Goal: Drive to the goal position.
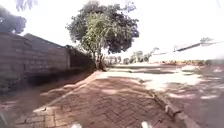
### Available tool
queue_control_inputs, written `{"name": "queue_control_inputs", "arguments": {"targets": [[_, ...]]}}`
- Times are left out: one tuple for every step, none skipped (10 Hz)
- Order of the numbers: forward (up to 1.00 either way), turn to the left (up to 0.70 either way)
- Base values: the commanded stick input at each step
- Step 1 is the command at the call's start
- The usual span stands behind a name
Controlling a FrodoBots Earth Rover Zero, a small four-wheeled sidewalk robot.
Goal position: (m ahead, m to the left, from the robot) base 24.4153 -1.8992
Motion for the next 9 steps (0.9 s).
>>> {"name": "queue_control_inputs", "arguments": {"targets": [[0.70, 0.00], [0.70, -0.11], [0.70, -0.27], [0.70, -0.35], [0.70, -0.35], [0.70, -0.26], [0.70, -0.12], [0.70, -0.01], [0.70, 0.00]]}}
